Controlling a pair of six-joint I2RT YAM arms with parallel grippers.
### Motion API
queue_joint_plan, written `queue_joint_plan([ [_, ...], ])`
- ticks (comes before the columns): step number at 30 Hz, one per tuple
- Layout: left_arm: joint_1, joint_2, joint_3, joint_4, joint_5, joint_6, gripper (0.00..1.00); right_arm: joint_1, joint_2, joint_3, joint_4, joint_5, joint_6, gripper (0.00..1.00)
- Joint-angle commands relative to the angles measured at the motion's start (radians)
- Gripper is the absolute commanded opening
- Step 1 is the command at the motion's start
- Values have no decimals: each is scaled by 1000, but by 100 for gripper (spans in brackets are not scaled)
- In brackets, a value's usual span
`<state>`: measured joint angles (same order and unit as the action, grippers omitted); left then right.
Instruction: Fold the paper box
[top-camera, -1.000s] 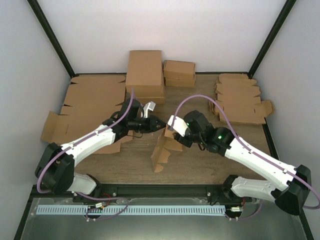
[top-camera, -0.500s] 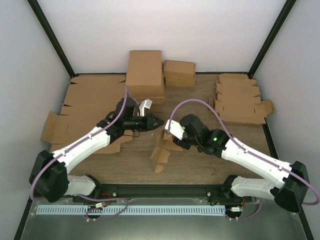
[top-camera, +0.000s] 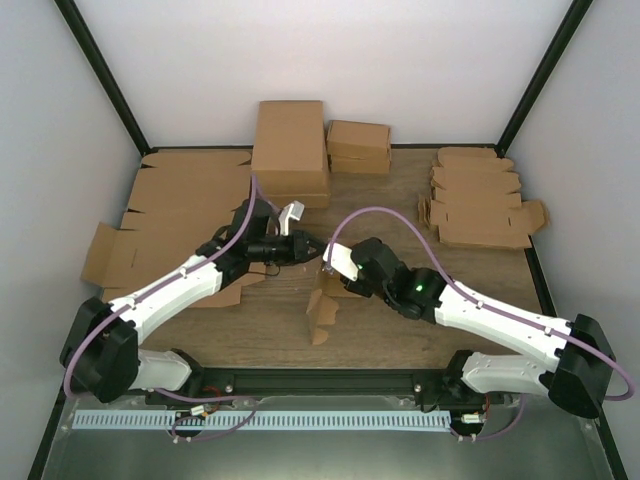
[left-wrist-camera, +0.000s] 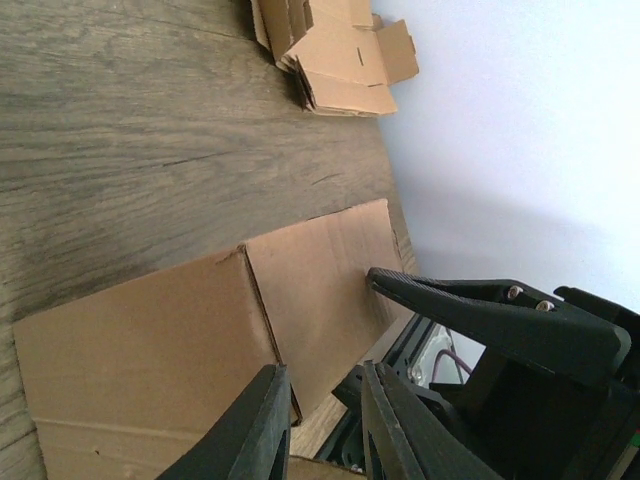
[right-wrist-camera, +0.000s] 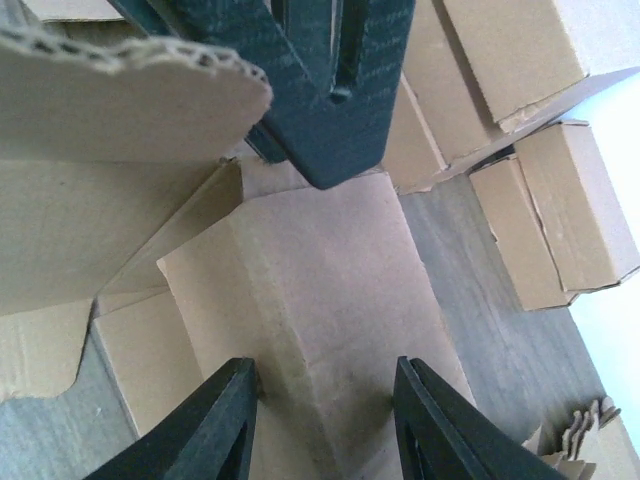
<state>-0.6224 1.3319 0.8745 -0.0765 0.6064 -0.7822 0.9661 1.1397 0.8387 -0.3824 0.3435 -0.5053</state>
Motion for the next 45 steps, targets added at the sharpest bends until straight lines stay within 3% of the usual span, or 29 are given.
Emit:
queue_joint_plan([
  [1, 7, 25, -6, 37, 14, 0, 23, 26, 7, -37, 111, 56, -38, 40],
  [13, 87, -60, -52, 27, -23, -5, 24, 34, -17, -74, 176, 51, -75, 43],
  [25, 68, 31, -65, 144, 67, -61, 22, 34, 2, -95, 248, 43, -119, 46],
  [45, 40, 67, -76, 249, 99, -121, 18, 34, 53, -141, 377, 34, -146, 35],
])
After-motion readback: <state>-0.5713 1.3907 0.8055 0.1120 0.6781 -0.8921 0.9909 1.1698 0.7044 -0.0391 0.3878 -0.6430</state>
